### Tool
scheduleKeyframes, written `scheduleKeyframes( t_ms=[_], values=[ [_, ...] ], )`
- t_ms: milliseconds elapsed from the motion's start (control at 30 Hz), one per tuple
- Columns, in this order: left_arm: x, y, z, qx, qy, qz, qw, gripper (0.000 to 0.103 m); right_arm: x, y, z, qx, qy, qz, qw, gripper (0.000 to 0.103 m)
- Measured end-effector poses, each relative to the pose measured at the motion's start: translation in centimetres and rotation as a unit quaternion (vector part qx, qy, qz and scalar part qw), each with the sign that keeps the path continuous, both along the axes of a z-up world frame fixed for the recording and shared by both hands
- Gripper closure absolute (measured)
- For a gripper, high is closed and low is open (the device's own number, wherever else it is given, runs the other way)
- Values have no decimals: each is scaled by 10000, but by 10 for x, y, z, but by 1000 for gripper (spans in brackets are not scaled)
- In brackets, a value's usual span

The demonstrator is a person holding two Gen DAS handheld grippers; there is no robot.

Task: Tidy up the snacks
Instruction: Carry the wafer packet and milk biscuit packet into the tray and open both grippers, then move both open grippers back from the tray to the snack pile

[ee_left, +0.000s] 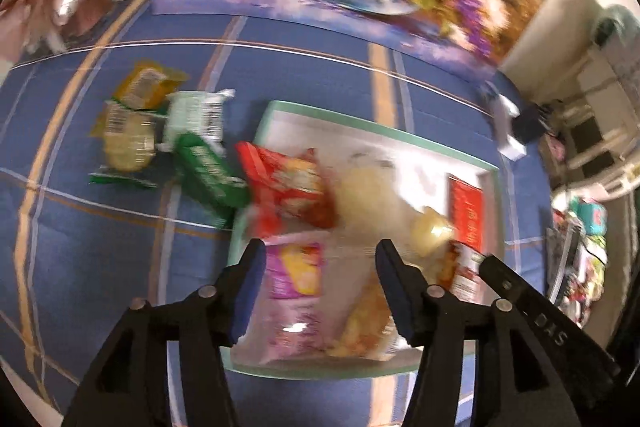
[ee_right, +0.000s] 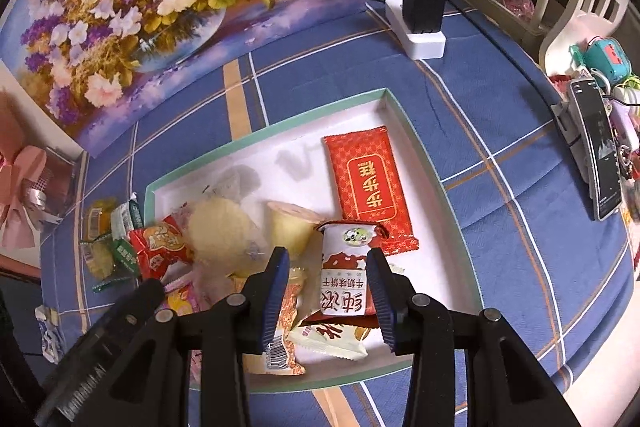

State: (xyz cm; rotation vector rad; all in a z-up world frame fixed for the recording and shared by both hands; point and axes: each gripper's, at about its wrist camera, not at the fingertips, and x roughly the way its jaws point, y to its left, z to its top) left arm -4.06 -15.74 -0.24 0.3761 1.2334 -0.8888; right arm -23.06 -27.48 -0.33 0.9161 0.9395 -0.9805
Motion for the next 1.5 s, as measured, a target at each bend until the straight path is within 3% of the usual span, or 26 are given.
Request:
scheduleKeyframes(
  t_ms=[133,267,333,600,767,1167,1500],
  values=[
    [20,9,-3,292,-318,410,9982,42,12,6,-5,38,84,211,9997,58],
    [39,22,-5,455,-536,703,9950,37,31,15,-9,34,111,515,9986,49],
    [46,28,-3,452,-632,820,9936,24,39,20,-10,-7,103,639,9979,43],
    [65,41,1,506,-943,1051,9887,11,58,33,-8,-204,-9,906,9957,15],
    [74,47,2,482,-1038,1123,9871,10,62,36,-4,-311,-90,930,9951,1],
    [108,68,6,220,-1100,1497,9824,7,74,41,-6,-347,-83,980,9945,0],
    [143,84,7,-65,-737,1700,9827,7,115,57,-4,-555,-354,1427,9876,0]
  ],
)
